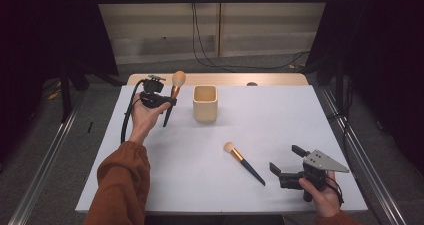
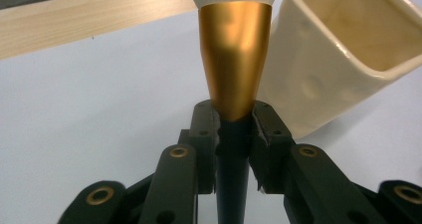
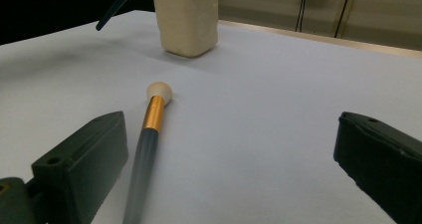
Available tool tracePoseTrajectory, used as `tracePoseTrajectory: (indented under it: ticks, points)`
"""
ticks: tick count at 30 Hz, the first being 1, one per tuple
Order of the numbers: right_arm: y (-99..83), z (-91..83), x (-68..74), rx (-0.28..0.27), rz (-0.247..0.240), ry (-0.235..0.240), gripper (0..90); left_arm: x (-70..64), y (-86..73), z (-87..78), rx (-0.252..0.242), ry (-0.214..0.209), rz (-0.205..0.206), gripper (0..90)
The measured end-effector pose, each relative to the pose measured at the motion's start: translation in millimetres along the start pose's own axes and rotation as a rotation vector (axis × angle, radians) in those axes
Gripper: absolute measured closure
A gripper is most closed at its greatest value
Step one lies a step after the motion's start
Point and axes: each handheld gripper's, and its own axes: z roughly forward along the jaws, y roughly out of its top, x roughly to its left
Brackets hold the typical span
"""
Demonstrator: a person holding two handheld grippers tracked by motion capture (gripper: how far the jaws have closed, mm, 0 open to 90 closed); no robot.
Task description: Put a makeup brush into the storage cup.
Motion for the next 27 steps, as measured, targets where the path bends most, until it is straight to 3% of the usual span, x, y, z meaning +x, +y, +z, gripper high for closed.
tracePoseTrajectory:
  ticks: [6,15,17,21,24,26,27]
  points:
    - [0.0,-0.2,0.3,-0.001,0.0,-0.002,0.4,0.7,-5.9,-2.4,-0.056,-0.001,0.014,74.0]
    - [0.1,-0.4,0.1,-0.004,0.006,-0.003,0.4,2.5,-12.7,-7.4,-0.125,-0.003,0.005,74.0]
    - [0.1,-0.3,0.2,-0.004,0.005,-0.002,0.4,1.8,-15.6,-8.5,-0.138,-0.01,-0.014,74.0]
    - [0.1,-0.4,0.2,-0.003,0.005,-0.003,0.4,0.4,-19.4,-10.2,-0.168,-0.014,-0.005,74.0]
    - [0.2,-0.4,0.2,-0.004,0.005,-0.004,0.4,-0.2,-21.3,-11.5,-0.216,-0.036,-0.021,74.0]
    - [0.5,-0.7,0.2,-0.007,0.009,-0.006,0.4,-0.6,-22.1,-12.0,-0.223,-0.034,-0.013,74.0]
    - [0.5,-1.1,-0.2,-0.008,0.01,-0.007,0.4,-1.0,-24.0,-12.2,-0.25,-0.031,-0.01,73.9]
